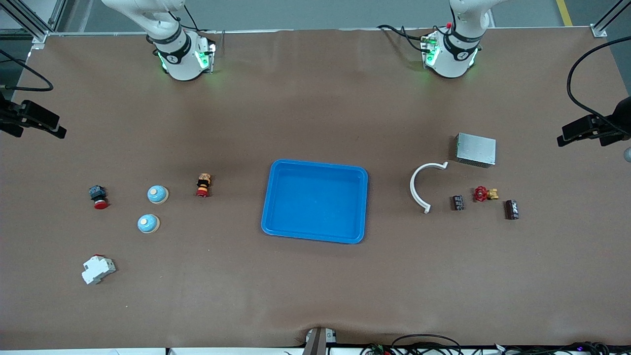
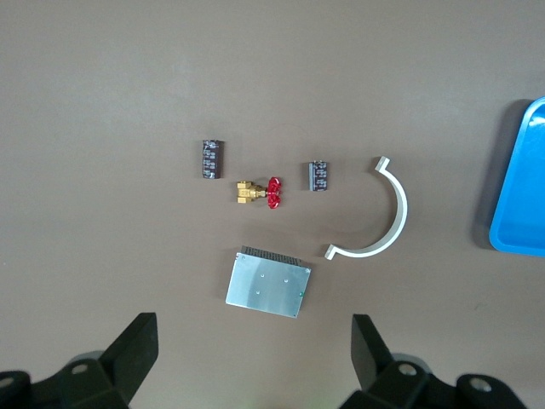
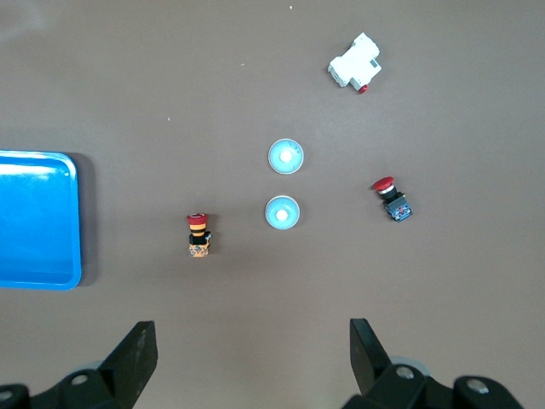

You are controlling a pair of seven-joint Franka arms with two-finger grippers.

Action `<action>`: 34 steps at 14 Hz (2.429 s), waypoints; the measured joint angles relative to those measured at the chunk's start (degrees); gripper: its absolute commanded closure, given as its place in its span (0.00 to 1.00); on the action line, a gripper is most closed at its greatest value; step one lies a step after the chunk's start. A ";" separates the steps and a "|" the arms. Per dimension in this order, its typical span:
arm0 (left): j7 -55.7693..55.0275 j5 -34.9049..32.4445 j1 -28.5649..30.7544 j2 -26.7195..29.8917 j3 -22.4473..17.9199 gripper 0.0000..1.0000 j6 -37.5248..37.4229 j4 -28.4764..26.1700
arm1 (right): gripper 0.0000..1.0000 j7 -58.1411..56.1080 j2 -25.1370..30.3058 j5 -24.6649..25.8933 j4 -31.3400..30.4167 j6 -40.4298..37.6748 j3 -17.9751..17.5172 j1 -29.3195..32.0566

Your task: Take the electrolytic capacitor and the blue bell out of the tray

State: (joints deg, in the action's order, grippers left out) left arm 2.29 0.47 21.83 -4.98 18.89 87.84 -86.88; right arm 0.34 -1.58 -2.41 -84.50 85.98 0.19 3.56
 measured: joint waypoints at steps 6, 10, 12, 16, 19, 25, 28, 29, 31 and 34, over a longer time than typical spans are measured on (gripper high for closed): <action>-0.01 -0.21 0.08 -0.08 -0.31 0.00 -0.04 0.08 | 0.00 0.00 0.06 2.49 0.07 0.67 -0.30 -0.01; 0.06 -1.41 -0.76 -0.12 -0.26 0.00 -0.05 0.16 | 0.00 0.00 0.06 2.50 0.08 1.22 -0.35 -0.02; 0.06 -1.54 -2.85 -0.15 -1.90 0.00 -0.05 0.57 | 0.00 0.02 0.06 2.44 0.09 1.35 -0.39 -0.02; 0.07 -1.56 -11.16 -0.36 -11.30 0.00 -0.05 0.92 | 0.00 0.50 0.06 2.08 0.10 1.81 -0.52 -0.03; 0.06 -1.56 -17.23 -0.47 -16.94 0.00 -0.05 1.01 | 0.00 1.30 0.06 1.72 0.10 1.92 -0.48 -0.03; -0.04 -1.56 -23.12 -0.46 -21.04 0.00 -2.23 1.37 | 0.00 1.38 0.06 1.61 0.10 3.18 -0.43 -0.03; -0.04 -1.56 -23.67 -0.46 -21.43 0.00 -2.34 1.43 | 0.00 1.38 0.06 1.61 0.10 3.83 -0.43 -0.03; -0.04 -1.56 -23.72 -0.46 -21.45 0.00 -2.36 1.46 | 0.00 1.38 0.06 1.61 0.10 4.16 -0.43 -0.03; -0.04 -1.56 -23.75 -0.25 -21.47 0.00 -2.41 1.56 | 0.00 1.38 0.06 1.61 0.04 4.54 -0.43 -0.03; -0.06 -1.56 -23.97 0.88 -21.44 0.00 -3.01 1.28 | 0.00 1.37 0.05 1.61 -0.09 5.38 -0.43 -0.03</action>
State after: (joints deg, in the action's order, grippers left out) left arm 2.23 -1.09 -2.14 -4.10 -2.56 84.83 -85.61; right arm 1.70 -1.53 -0.80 -84.59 91.37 -0.23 3.53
